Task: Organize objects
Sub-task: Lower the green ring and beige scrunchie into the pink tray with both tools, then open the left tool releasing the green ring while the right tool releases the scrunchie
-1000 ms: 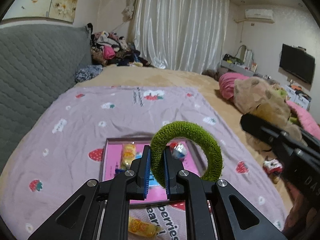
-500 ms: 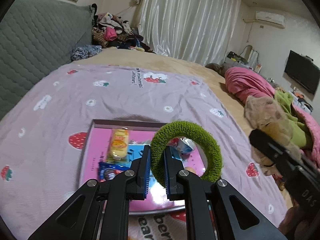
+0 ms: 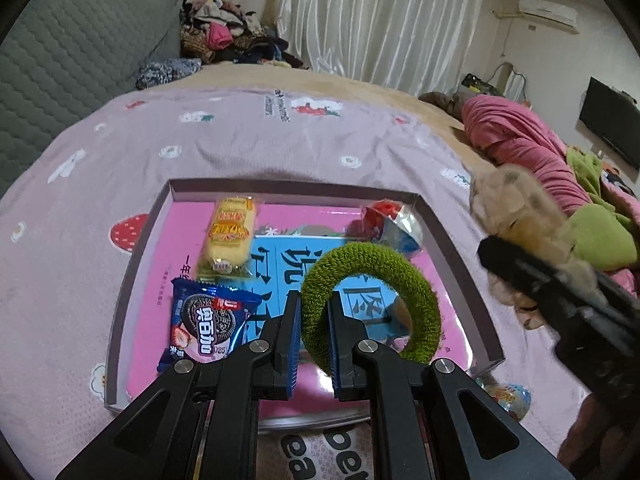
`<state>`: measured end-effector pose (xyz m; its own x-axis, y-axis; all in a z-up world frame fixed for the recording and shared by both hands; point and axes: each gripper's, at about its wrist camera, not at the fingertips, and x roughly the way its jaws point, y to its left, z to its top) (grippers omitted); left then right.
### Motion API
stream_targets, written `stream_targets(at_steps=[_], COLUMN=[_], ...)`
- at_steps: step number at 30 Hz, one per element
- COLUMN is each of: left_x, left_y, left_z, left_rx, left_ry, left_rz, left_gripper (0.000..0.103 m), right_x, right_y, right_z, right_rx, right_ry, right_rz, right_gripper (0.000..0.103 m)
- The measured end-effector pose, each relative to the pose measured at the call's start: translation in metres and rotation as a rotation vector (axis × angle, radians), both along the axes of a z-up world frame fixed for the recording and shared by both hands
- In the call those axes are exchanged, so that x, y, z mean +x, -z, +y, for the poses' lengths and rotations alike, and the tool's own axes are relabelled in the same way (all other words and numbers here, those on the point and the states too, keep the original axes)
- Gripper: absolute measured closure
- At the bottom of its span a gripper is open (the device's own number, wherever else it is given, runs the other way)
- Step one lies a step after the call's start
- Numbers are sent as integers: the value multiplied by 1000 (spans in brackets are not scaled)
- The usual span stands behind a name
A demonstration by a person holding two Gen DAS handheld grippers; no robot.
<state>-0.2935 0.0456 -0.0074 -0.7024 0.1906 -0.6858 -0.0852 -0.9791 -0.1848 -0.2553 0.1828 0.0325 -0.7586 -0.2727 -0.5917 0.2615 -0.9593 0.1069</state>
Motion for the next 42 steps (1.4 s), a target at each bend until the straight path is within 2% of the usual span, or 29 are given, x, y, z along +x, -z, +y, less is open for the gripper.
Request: stream_targets(at_steps=[16, 22, 27, 33, 39, 41, 42], left_x=[-9, -10, -13, -11, -13, -13, -12], left_y=[17, 22, 29, 26, 27, 26, 24], left_z=[-2, 1, 0, -3, -5, -6, -7], left_rx=[-12, -77, -63, -52, -54, -56, -63], left_ry=[-4, -16, -4, -7, -9, -13, -16], left_rz=[-68, -86, -119, -109, -126, -124, -118], left_gripper=[91, 90, 89, 88, 81, 76, 67], right_x=[-26, -28, -30, -29, -29, -29, -29], right_y=[43, 52, 57, 56, 56, 56, 55], right_z=[-7, -6, -6, -9, -10, -10, -10], right_rx=[153, 171, 175, 188, 195, 192, 185], right_ry=[45, 43, 38, 27, 30, 29, 27], right_rz=[-154, -191, -217, -215, -219, -216, -215], right_gripper=[70, 69, 60, 49, 45, 43, 42])
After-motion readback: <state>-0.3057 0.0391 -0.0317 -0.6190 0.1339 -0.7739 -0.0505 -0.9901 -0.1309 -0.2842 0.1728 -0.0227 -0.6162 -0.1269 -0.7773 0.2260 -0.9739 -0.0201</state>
